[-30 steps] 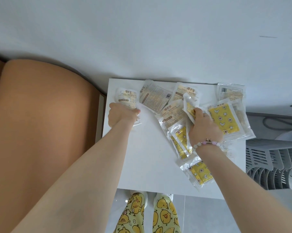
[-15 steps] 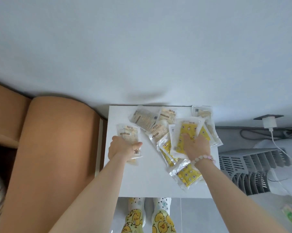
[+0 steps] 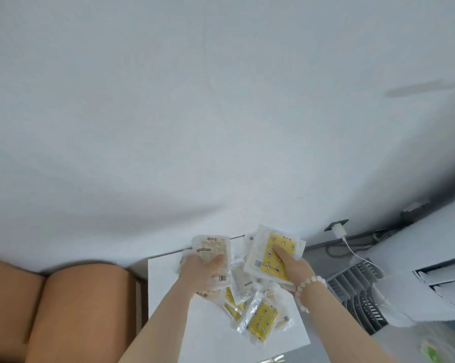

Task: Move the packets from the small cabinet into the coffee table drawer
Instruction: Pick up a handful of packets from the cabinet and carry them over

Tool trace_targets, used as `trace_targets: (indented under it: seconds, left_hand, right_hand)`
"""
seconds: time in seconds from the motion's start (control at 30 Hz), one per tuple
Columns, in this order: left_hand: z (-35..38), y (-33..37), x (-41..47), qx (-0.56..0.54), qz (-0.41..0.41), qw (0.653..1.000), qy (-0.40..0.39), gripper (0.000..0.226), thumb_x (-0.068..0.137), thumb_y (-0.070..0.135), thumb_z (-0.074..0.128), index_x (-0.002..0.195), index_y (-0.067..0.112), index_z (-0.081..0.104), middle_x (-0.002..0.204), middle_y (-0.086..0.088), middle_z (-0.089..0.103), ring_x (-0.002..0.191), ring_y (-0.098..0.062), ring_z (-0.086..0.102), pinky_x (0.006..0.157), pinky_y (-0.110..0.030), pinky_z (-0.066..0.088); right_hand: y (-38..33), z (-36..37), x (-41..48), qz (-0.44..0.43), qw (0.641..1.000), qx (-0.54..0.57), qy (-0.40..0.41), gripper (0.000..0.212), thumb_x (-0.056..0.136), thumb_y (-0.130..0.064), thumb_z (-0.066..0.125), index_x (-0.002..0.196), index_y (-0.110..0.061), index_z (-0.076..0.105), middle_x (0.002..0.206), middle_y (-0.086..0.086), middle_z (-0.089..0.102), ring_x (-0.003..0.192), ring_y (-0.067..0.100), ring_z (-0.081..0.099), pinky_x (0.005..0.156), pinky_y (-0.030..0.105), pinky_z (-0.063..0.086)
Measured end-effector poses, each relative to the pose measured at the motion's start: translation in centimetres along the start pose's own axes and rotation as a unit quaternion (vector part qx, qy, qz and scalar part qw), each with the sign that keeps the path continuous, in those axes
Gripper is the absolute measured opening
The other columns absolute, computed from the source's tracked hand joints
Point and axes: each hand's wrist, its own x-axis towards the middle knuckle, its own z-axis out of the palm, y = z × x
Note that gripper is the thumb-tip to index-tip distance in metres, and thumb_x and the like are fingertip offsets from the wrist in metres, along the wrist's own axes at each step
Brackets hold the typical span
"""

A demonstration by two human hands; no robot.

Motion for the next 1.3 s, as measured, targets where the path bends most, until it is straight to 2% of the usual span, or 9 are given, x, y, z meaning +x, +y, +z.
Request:
trace_targets:
  seconds: [0.17, 0.33, 0.5, 0.7, 0.83, 0.9, 1.0, 1.1, 1.3]
  left_hand:
    - [1.4, 5.9, -3.1, -0.022, 0.029, 0.995, -0.090, 0.042, 0.089, 0.044, 0.061, 0.113, 0.010, 0.065, 0.100, -0.002, 0.070, 0.092, -0.019, 0.066, 0.082, -0.027, 0.052]
    - [2.1, 9.6, -5.2, -0.015, 0.037, 0.990, -0.133, 0.038, 0.086, 0.042, 0.065, 0.111, 0.015, 0.063, 0.106, 0.002, 0.067, 0.101, -0.018, 0.062, 0.095, -0.031, 0.046]
    - [3.1, 11.1, -7.5, -0.029, 0.032, 0.974, -0.221, 0.012, 0.088, 0.018, 0.065, 0.098, 0.012, 0.067, 0.095, -0.003, 0.072, 0.082, -0.016, 0.068, 0.060, -0.023, 0.053]
    - [4.8, 11.7, -8.5, 0.050, 0.096, 0.958, -0.265, 0.025, 0.081, 0.022, 0.074, 0.104, 0.011, 0.068, 0.093, -0.001, 0.074, 0.083, -0.016, 0.069, 0.066, -0.025, 0.054]
    - [8.1, 11.7, -9.9, 0.098, 0.107, 0.930, -0.338, 0.026, 0.081, 0.019, 0.074, 0.104, 0.008, 0.069, 0.096, -0.007, 0.075, 0.087, -0.021, 0.071, 0.074, -0.030, 0.057]
    - [10.5, 11.8, -11.1, 0.116, 0.109, 0.915, -0.371, 0.027, 0.081, 0.016, 0.074, 0.105, 0.005, 0.069, 0.097, -0.010, 0.074, 0.087, -0.023, 0.071, 0.074, -0.030, 0.058]
    - [14.4, 11.7, -13.7, 0.150, 0.126, 0.887, -0.418, 0.030, 0.083, 0.013, 0.072, 0.110, 0.002, 0.066, 0.099, -0.012, 0.073, 0.087, -0.023, 0.070, 0.077, -0.033, 0.057]
    - [18.5, 11.3, -17.3, 0.178, 0.134, 0.851, -0.476, 0.018, 0.085, 0.010, 0.069, 0.102, 0.003, 0.067, 0.091, -0.009, 0.074, 0.075, -0.018, 0.072, 0.066, -0.028, 0.058]
    - [25.5, 9.2, -24.9, 0.237, 0.149, 0.789, -0.547, 0.017, 0.085, 0.010, 0.068, 0.100, 0.004, 0.068, 0.096, -0.011, 0.074, 0.077, -0.020, 0.072, 0.067, -0.031, 0.058]
  right_hand:
    - [-1.4, -3.5, -3.0, -0.030, 0.998, 0.052, 0.012, 0.043, 0.072, -0.037, 0.079, 0.099, -0.006, 0.067, 0.092, 0.011, 0.074, 0.088, 0.029, 0.070, 0.089, 0.043, 0.054]
    - [-1.1, -6.3, -4.8, -0.035, 0.994, 0.096, 0.049, 0.037, 0.073, -0.033, 0.080, 0.094, -0.006, 0.066, 0.091, 0.012, 0.073, 0.090, 0.030, 0.069, 0.094, 0.045, 0.051]
    - [0.4, -7.7, -6.3, -0.036, 0.984, 0.159, 0.064, 0.037, 0.074, -0.027, 0.080, 0.098, -0.002, 0.066, 0.094, 0.015, 0.073, 0.092, 0.032, 0.070, 0.094, 0.046, 0.052]
    - [2.9, -9.3, -9.5, -0.037, 0.960, 0.266, 0.076, 0.024, 0.081, -0.014, 0.074, 0.099, -0.001, 0.065, 0.098, 0.018, 0.072, 0.090, 0.033, 0.069, 0.089, 0.045, 0.053]
    - [6.0, -11.3, -12.8, -0.050, 0.952, 0.271, 0.134, 0.020, 0.084, -0.018, 0.071, 0.098, -0.005, 0.067, 0.085, 0.010, 0.072, 0.061, 0.017, 0.070, 0.053, 0.025, 0.056]
    - [7.9, -12.6, -14.5, -0.055, 0.944, 0.276, 0.171, 0.022, 0.085, -0.021, 0.071, 0.100, -0.005, 0.067, 0.080, 0.006, 0.071, 0.054, 0.012, 0.068, 0.046, 0.020, 0.052]
    - [10.9, -14.7, -17.2, -0.057, 0.929, 0.291, 0.221, 0.028, 0.083, -0.028, 0.072, 0.102, -0.008, 0.068, 0.084, 0.005, 0.073, 0.068, 0.015, 0.071, 0.066, 0.027, 0.058]
    - [14.5, -17.1, -20.4, -0.037, 0.913, 0.299, 0.274, 0.026, 0.078, -0.039, 0.074, 0.093, -0.018, 0.069, 0.085, 0.000, 0.075, 0.083, 0.017, 0.071, 0.092, 0.035, 0.053]
    - [21.4, -20.8, -26.9, -0.059, 0.850, 0.392, 0.348, 0.023, 0.083, -0.028, 0.072, 0.098, -0.013, 0.065, 0.090, 0.004, 0.071, 0.078, 0.017, 0.067, 0.070, 0.026, 0.054]
